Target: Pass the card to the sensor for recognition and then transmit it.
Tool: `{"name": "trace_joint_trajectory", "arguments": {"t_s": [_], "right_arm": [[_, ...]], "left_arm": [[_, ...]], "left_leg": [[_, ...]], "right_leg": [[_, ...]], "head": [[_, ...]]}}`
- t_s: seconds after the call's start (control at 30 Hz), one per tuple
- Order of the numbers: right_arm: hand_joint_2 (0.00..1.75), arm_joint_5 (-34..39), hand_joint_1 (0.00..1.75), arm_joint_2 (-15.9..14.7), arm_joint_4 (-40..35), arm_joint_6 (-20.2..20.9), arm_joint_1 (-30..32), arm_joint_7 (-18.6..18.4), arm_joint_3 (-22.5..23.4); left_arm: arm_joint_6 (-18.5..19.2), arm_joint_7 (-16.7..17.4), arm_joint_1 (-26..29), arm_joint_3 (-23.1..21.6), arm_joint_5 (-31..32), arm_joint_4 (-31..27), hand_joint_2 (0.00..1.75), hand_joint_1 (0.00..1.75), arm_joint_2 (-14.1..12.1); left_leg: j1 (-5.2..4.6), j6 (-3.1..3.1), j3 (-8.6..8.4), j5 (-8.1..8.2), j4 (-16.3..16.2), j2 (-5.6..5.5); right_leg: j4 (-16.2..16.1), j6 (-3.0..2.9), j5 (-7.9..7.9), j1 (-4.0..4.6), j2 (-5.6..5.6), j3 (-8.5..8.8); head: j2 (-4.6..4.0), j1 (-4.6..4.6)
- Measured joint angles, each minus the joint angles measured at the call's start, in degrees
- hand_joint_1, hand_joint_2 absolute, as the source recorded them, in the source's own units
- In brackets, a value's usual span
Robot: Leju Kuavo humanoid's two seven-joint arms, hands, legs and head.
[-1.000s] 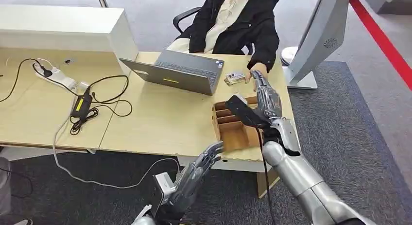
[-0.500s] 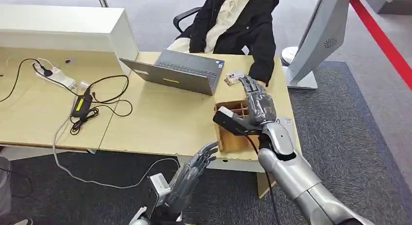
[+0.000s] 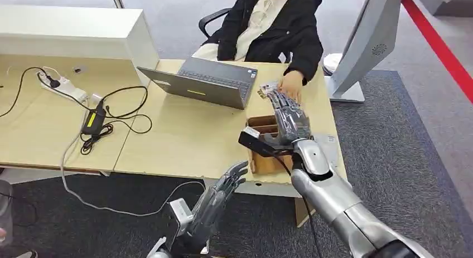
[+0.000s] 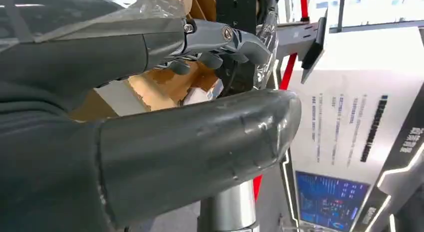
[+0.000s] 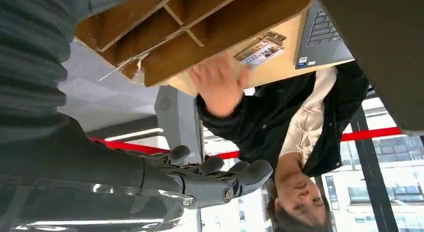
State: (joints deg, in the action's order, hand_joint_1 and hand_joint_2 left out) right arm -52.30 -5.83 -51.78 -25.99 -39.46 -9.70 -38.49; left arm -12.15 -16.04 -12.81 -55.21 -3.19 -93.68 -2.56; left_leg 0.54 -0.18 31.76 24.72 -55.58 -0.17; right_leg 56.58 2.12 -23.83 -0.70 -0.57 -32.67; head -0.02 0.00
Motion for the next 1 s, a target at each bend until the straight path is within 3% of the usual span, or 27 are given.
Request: {"name": "trace_joint_trajectory", "arguments": {"t_s": [0.2, 0.4, 1.0], "right_arm": [[1.75, -0.6, 0.00, 0.9, 4.3, -0.9, -0.7, 0.1, -0.9], [1.75, -3.9, 0.00, 0.9, 7.4, -2.2, -1.3, -2.3, -1.6], [1.75, -4.7, 0.00, -1.5, 11.0, -4.0, -3.4, -4.5, -1.6]], "left_arm": [[-0.1, 0.0, 0.4, 0.0, 0.3, -0.2, 0.00, 0.00, -0.2], [0.0, 0.1, 0.9, 0.1, 0.7, -0.6, 0.00, 0.00, -0.4], [0.2, 0.5, 2.1, 0.3, 1.6, -1.8, 0.00, 0.00, -1.0]], "left_leg": [[0.00, 0.00, 0.00, 0.00, 0.0, 0.00], [0.00, 0.00, -0.01, 0.00, 0.0, 0.00], [0.00, 0.00, -0.01, 0.00, 0.0, 0.01]], "right_leg": [[0.0, 0.00, 0.00, 0.00, 0.00, 0.00], [0.0, 0.00, 0.00, 0.00, 0.00, -0.01], [0.0, 0.00, 0.00, 0.00, 0.00, -0.01]], "head": [[0.00, 0.00], [0.00, 0.00], [0.00, 0.00]]}}
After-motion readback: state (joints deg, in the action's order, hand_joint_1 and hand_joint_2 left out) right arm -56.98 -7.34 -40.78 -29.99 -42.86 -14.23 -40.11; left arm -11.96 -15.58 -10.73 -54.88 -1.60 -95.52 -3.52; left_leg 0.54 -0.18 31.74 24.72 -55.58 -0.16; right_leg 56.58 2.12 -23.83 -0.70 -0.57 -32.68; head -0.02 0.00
